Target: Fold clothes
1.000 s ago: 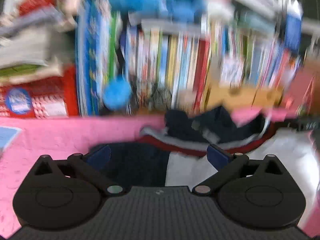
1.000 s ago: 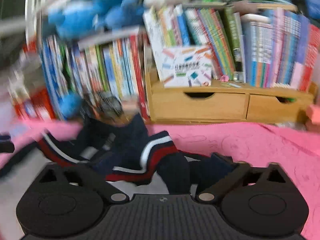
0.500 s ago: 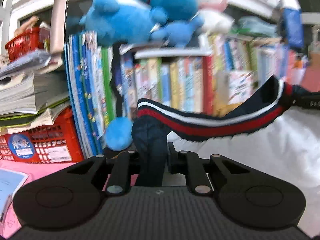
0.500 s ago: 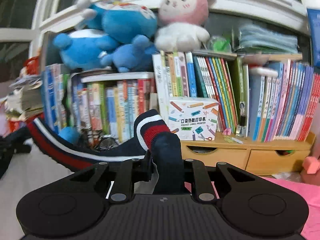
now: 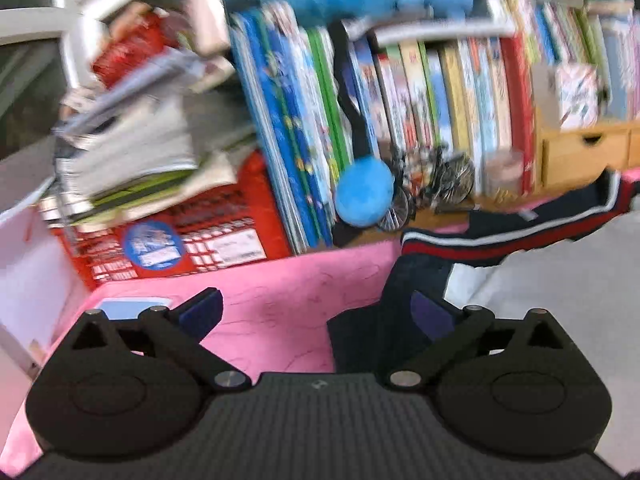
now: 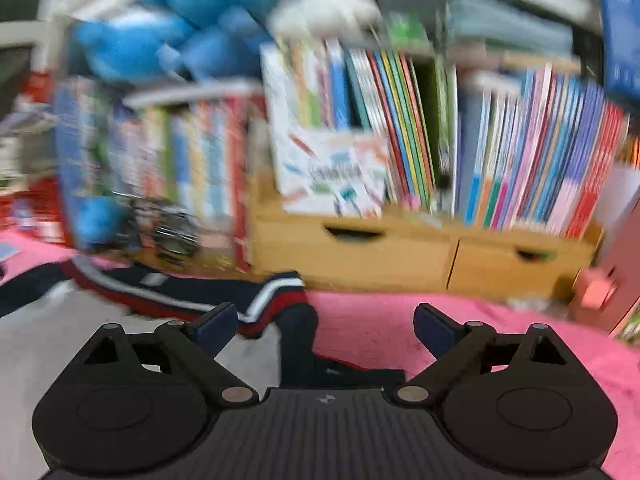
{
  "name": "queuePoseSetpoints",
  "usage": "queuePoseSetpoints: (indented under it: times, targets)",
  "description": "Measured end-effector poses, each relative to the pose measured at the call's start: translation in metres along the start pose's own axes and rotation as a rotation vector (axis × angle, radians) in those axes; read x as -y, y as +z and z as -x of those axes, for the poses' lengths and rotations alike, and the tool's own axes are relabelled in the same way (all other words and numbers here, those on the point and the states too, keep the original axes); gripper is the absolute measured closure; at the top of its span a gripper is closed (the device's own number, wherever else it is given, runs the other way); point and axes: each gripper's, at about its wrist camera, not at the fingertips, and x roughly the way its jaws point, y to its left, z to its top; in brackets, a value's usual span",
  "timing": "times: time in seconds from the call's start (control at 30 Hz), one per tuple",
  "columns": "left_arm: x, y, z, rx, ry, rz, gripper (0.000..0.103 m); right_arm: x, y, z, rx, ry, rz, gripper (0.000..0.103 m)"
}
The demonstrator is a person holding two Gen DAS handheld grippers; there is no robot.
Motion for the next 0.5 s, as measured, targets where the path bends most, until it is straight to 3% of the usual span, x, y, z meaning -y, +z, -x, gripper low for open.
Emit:
queuePoseSetpoints:
  times: [0.07,0.2,0.3,0.37,0.4,0.43,0.47,0.5]
  targets:
    - [0.0,-0.011,0.035,0.06,-0.067,-0.054,0.001,-0.023,-0.017,0.038,0.049,0.075,0.16,0.007]
    - [0.051,-0.053,0.098,0.148,-0.245,-0.387,0.001,-0.1,-0.062,0.087,0.05,0.223,0.594,0.007]
    - [0.093,-0.077,0.115,0.181,-0.362,-0.615,0.0,-0.149,-0.085,0.095,0.044,0.325,0.807,0.012]
    - [0.116,-0.085,0.109,0.17,-0.401,-0.693,0.003,-0.176,-0.093,0.087,0.031,0.36,0.881,0.017]
    - [0.123,-0.087,0.102,0.158,-0.411,-0.708,0.006,-0.186,-0.094,0.08,0.027,0.365,0.896,0.023]
    - [0.129,-0.088,0.094,0.143,-0.416,-0.708,0.02,-0.194,-0.094,0.072,0.024,0.366,0.9,0.034]
    - [0.132,-0.087,0.085,0.118,-0.421,-0.698,0.039,-0.2,-0.092,0.064,0.024,0.357,0.905,0.037]
    - [0.134,-0.086,0.075,0.086,-0.433,-0.682,0.046,-0.204,-0.09,0.057,0.025,0.344,0.912,0.045]
